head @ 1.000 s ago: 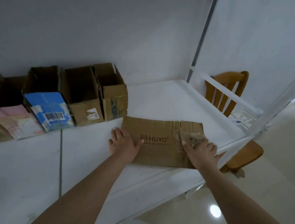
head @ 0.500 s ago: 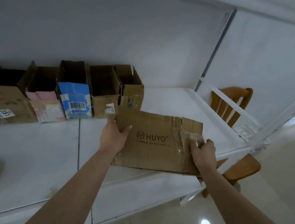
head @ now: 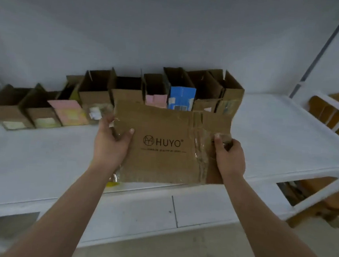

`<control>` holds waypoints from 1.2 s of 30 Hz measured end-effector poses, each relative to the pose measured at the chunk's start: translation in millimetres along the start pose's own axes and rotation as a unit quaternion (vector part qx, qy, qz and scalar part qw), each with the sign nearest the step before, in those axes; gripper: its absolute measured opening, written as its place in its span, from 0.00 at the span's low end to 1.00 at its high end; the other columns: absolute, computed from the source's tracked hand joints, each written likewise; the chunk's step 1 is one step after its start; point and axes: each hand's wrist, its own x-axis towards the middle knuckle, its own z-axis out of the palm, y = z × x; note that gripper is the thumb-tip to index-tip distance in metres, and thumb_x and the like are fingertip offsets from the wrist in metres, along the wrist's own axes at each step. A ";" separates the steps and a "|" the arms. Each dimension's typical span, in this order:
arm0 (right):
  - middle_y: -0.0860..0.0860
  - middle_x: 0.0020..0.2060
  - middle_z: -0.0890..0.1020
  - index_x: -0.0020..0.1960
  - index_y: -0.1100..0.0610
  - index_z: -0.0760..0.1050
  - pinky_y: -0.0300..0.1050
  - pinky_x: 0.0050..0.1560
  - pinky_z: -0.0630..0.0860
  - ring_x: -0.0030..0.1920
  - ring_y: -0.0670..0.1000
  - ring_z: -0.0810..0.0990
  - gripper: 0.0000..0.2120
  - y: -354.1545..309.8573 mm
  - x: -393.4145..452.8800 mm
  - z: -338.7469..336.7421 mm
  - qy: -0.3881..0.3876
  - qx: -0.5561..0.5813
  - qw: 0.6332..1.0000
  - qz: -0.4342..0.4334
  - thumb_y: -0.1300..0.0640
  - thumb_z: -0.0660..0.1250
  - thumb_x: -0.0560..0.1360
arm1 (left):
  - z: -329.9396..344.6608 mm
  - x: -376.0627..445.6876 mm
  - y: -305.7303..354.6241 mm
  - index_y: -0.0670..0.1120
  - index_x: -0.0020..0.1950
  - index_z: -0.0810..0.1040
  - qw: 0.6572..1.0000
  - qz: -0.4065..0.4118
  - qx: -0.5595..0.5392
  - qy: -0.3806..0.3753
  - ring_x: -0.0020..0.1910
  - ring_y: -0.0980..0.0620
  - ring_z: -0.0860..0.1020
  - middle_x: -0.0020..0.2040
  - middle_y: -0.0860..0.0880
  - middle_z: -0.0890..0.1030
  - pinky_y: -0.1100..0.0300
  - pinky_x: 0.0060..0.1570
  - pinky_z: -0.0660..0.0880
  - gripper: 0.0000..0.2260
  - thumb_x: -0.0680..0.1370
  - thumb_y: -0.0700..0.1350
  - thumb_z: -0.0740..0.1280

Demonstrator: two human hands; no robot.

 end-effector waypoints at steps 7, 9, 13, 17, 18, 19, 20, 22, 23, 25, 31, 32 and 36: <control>0.52 0.53 0.79 0.61 0.55 0.73 0.47 0.49 0.71 0.54 0.57 0.78 0.24 -61.1 -44.8 68.7 -0.026 0.045 0.997 -0.061 0.37 0.63 0.75 | -105.0 25.0 -23.0 0.46 0.58 0.76 0.998 -0.012 0.049 0.032 0.49 0.49 0.81 0.50 0.51 0.82 0.50 0.52 0.79 0.14 0.76 0.49 0.71; 0.53 0.56 0.79 0.62 0.55 0.72 0.47 0.51 0.71 0.57 0.57 0.78 0.25 -76.2 -46.3 80.4 -0.035 0.053 0.995 -0.081 0.38 0.63 0.76 | -120.2 36.9 -29.9 0.53 0.51 0.75 0.999 -0.018 0.039 0.033 0.46 0.53 0.81 0.45 0.56 0.82 0.52 0.49 0.80 0.08 0.76 0.49 0.72; 0.47 0.53 0.78 0.62 0.53 0.74 0.45 0.53 0.70 0.56 0.52 0.77 0.21 -107.2 -42.9 103.6 -0.059 0.100 0.986 -0.118 0.41 0.65 0.76 | -137.4 57.3 -42.3 0.57 0.51 0.74 0.997 -0.050 -0.023 0.047 0.44 0.55 0.83 0.45 0.56 0.83 0.55 0.43 0.81 0.08 0.76 0.49 0.72; 0.45 0.54 0.78 0.61 0.51 0.73 0.45 0.56 0.71 0.55 0.47 0.76 0.17 -139.5 -51.2 128.8 -0.102 0.146 0.973 -0.145 0.43 0.65 0.77 | -165.7 74.3 -49.1 0.52 0.58 0.76 0.993 -0.068 -0.054 0.076 0.48 0.52 0.83 0.49 0.53 0.84 0.50 0.49 0.81 0.12 0.76 0.48 0.71; 0.45 0.55 0.78 0.62 0.51 0.73 0.44 0.57 0.71 0.55 0.46 0.76 0.17 -146.0 -54.8 136.1 -0.112 0.154 0.970 -0.152 0.44 0.66 0.77 | -175.4 79.2 -52.4 0.51 0.59 0.76 0.992 -0.071 -0.060 0.082 0.48 0.51 0.83 0.50 0.52 0.84 0.48 0.49 0.81 0.12 0.76 0.48 0.71; 0.45 0.55 0.78 0.62 0.50 0.73 0.42 0.56 0.71 0.55 0.45 0.77 0.16 -152.2 -59.2 143.4 -0.119 0.164 0.966 -0.160 0.45 0.66 0.77 | -185.1 84.1 -56.0 0.50 0.58 0.76 0.991 -0.072 -0.067 0.086 0.49 0.49 0.83 0.50 0.51 0.84 0.47 0.50 0.81 0.12 0.76 0.48 0.71; 0.44 0.54 0.79 0.62 0.50 0.73 0.39 0.55 0.71 0.54 0.43 0.77 0.16 -156.9 -63.2 149.8 -0.124 0.173 0.963 -0.167 0.46 0.66 0.78 | -194.5 89.4 -59.7 0.51 0.57 0.77 0.991 -0.071 -0.072 0.088 0.49 0.49 0.83 0.50 0.51 0.84 0.46 0.50 0.81 0.11 0.76 0.48 0.71; 0.40 0.51 0.78 0.61 0.48 0.73 0.32 0.49 0.70 0.49 0.35 0.76 0.13 -166.1 -72.1 161.9 -0.129 0.187 0.959 -0.166 0.47 0.66 0.78 | -211.2 99.0 -64.9 0.54 0.53 0.78 0.990 -0.065 -0.088 0.088 0.46 0.51 0.84 0.47 0.53 0.85 0.49 0.48 0.81 0.07 0.76 0.48 0.71; 0.37 0.49 0.77 0.60 0.47 0.72 0.30 0.47 0.69 0.48 0.31 0.75 0.12 -170.9 -76.6 168.2 -0.131 0.194 0.959 -0.161 0.47 0.66 0.78 | -218.3 103.9 -67.2 0.55 0.52 0.78 0.989 -0.064 -0.102 0.086 0.44 0.54 0.84 0.45 0.55 0.85 0.53 0.45 0.81 0.06 0.76 0.49 0.71; 0.37 0.48 0.78 0.59 0.47 0.72 0.30 0.45 0.69 0.47 0.29 0.75 0.11 -180.9 -87.0 182.0 -0.130 0.219 0.956 -0.145 0.46 0.66 0.78 | -233.7 113.8 -72.7 0.54 0.51 0.78 0.987 -0.067 -0.125 0.078 0.42 0.57 0.84 0.42 0.58 0.85 0.61 0.38 0.80 0.05 0.77 0.51 0.70; 0.43 0.54 0.82 0.60 0.47 0.76 0.41 0.55 0.75 0.55 0.43 0.80 0.15 -210.0 -147.6 230.0 -0.122 0.322 0.935 -0.083 0.42 0.62 0.78 | -292.3 142.6 -103.5 0.54 0.58 0.80 0.925 -0.193 -0.326 -0.027 0.53 0.50 0.83 0.54 0.50 0.85 0.46 0.52 0.77 0.23 0.81 0.64 0.52; 0.44 0.54 0.82 0.58 0.45 0.77 0.43 0.57 0.74 0.56 0.44 0.80 0.14 -211.3 -158.6 239.6 -0.124 0.330 0.933 -0.076 0.40 0.61 0.78 | -301.7 147.5 -109.3 0.52 0.61 0.79 0.919 -0.204 -0.335 -0.040 0.54 0.49 0.83 0.55 0.49 0.84 0.46 0.52 0.77 0.25 0.81 0.65 0.50; 0.40 0.48 0.84 0.51 0.43 0.79 0.42 0.53 0.73 0.51 0.40 0.81 0.11 -213.4 -190.6 261.9 -0.120 0.337 0.932 -0.050 0.42 0.60 0.78 | -330.7 161.4 -128.6 0.49 0.65 0.78 0.917 -0.209 -0.326 -0.092 0.58 0.45 0.81 0.60 0.47 0.82 0.42 0.56 0.76 0.27 0.80 0.65 0.51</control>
